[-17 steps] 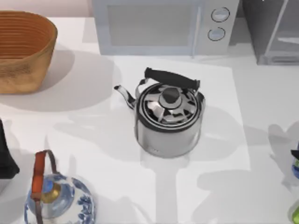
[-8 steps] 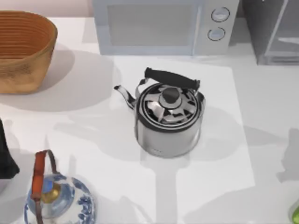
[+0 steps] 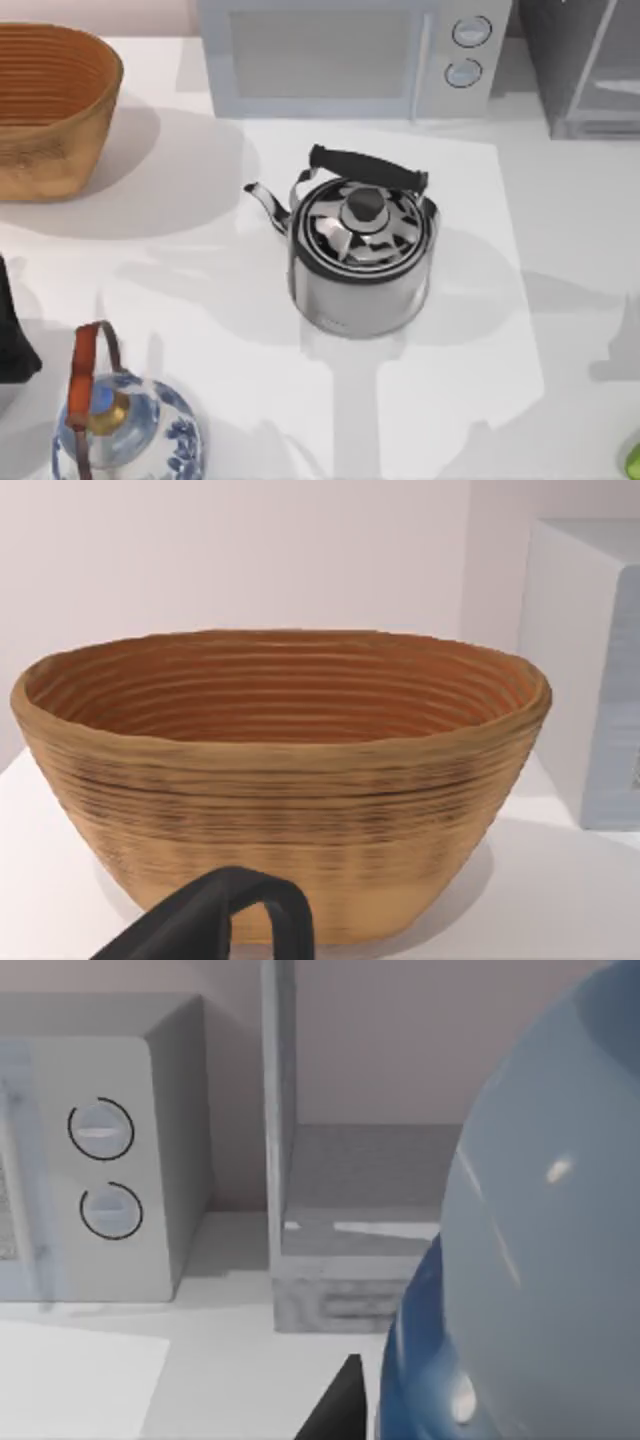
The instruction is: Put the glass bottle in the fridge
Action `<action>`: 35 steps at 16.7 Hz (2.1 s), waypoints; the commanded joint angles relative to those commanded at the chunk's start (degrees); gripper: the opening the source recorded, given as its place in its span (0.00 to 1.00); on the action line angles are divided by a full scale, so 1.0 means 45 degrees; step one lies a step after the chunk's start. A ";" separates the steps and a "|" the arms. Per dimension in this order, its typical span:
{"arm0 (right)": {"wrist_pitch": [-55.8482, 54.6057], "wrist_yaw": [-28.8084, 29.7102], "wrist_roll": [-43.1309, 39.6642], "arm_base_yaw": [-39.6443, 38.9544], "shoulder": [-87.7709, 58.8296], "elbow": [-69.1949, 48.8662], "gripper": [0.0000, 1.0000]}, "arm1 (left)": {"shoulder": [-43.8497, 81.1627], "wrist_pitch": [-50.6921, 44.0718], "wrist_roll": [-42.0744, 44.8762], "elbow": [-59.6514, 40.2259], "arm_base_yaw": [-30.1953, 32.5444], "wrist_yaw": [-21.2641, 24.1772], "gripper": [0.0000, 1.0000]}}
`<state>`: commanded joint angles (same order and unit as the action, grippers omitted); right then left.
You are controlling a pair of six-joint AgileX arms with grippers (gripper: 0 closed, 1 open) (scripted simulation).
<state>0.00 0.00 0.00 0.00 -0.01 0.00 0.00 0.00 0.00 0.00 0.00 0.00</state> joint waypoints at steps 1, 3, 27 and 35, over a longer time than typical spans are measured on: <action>0.0000 0.0000 0.0000 0.0000 0.0000 0.0000 0.01 | 0.0000 0.0000 0.0000 0.0000 0.0000 0.0000 1.00; 0.0000 0.0000 0.0000 0.0000 0.0000 0.0000 0.01 | 0.0000 0.0000 0.0000 0.0000 0.0000 0.0000 1.00; -1.3691 -0.3297 -0.0103 0.3359 -2.3467 -1.1868 0.01 | 0.0000 0.0000 0.0000 0.0000 0.0000 0.0000 1.00; -1.4327 -0.3249 0.0167 0.3566 -2.6868 -1.2523 0.01 | 0.0000 0.0000 0.0000 0.0000 0.0000 0.0000 1.00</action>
<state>-64.48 -14.62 0.75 16.05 -120.91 -56.35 0.00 0.00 0.00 0.00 0.00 0.00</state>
